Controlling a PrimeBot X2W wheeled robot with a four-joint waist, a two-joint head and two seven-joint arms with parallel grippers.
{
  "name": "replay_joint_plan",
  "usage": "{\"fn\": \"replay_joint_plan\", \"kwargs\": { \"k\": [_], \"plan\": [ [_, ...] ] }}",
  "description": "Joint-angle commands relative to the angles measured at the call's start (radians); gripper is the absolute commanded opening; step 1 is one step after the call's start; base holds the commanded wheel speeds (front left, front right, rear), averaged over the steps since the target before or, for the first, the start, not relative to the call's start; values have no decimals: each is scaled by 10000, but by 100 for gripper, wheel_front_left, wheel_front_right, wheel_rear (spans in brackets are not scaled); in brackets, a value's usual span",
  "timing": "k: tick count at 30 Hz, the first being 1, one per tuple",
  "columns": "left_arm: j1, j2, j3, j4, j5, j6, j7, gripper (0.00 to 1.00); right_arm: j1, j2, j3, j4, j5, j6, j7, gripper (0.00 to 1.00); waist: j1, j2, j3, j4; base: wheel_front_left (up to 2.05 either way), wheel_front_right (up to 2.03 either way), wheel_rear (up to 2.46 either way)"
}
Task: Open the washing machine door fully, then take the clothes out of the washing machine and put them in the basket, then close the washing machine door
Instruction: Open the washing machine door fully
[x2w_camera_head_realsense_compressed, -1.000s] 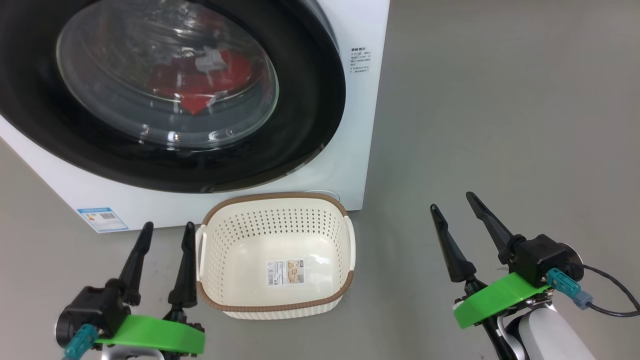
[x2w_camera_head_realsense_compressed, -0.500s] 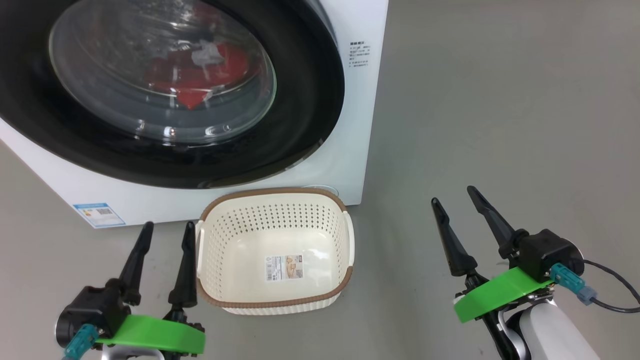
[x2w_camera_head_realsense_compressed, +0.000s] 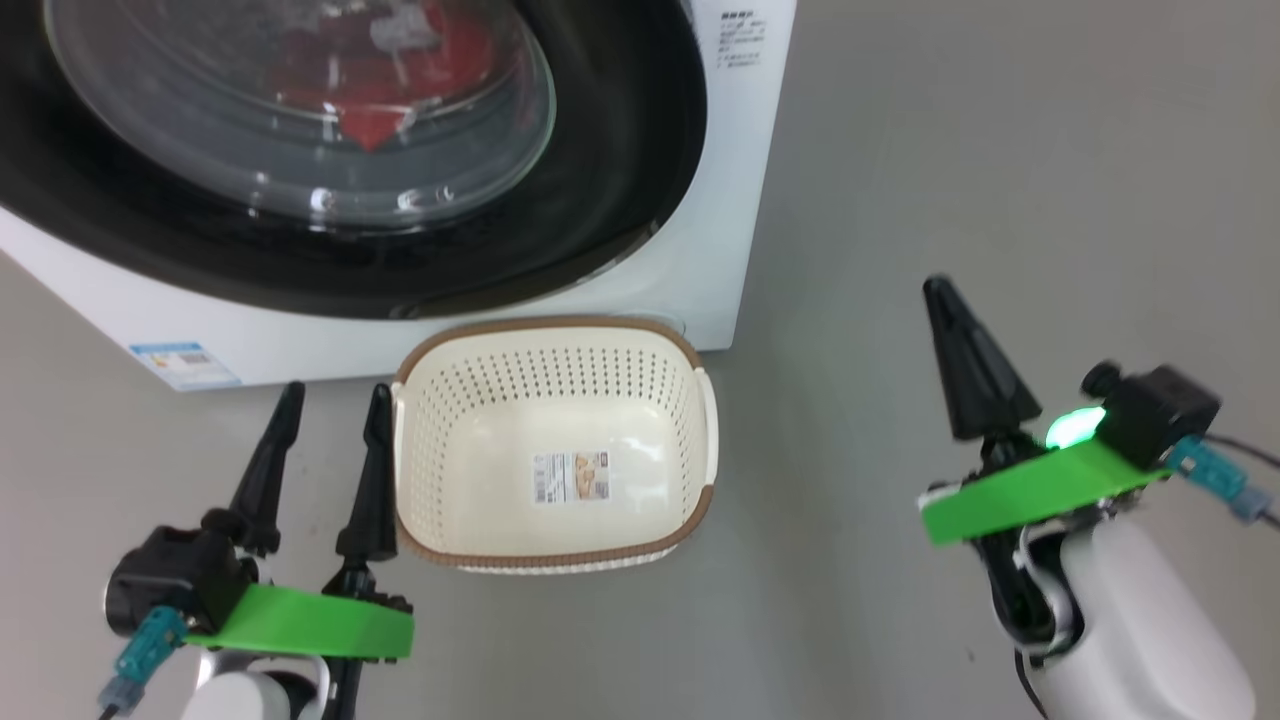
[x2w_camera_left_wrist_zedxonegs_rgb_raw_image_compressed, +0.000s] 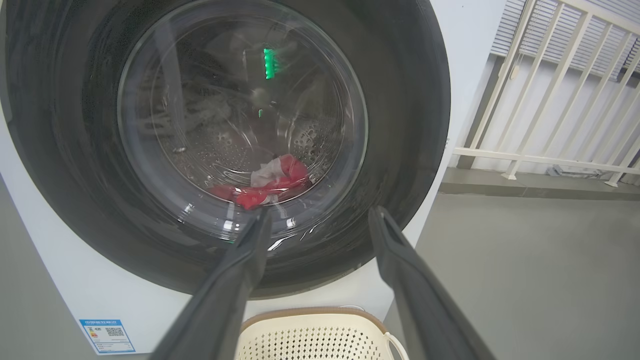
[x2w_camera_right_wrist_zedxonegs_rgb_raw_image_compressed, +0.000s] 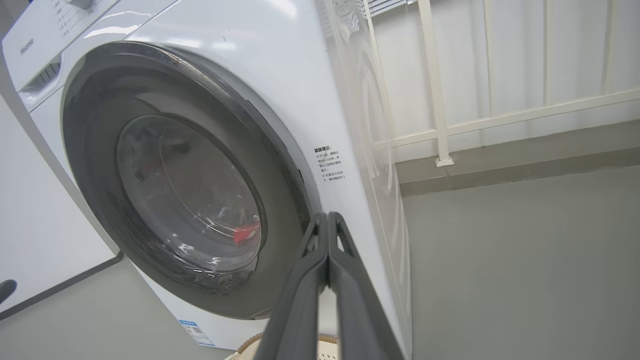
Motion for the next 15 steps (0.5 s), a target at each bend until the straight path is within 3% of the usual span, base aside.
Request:
{"fn": "replay_joint_plan", "kwargs": {
  "k": [1,8,15],
  "plan": [
    [-397,181,240,-372,-77,-56,-120,100,-564,-34,209,-191,610,4,-65,0,-1,0,409,188,0,0,0],
    [-671,181,101,-594,-184,-56,-120,100,-1677,-367,452,299,2537,4,-65,0,-1,0,947,392,0,0,0],
    [-939,181,6,-865,-147,-55,-120,100,-3202,-1114,1372,964,4788,4,-65,0,-1,0,1613,598,0,0,0]
  ]
}}
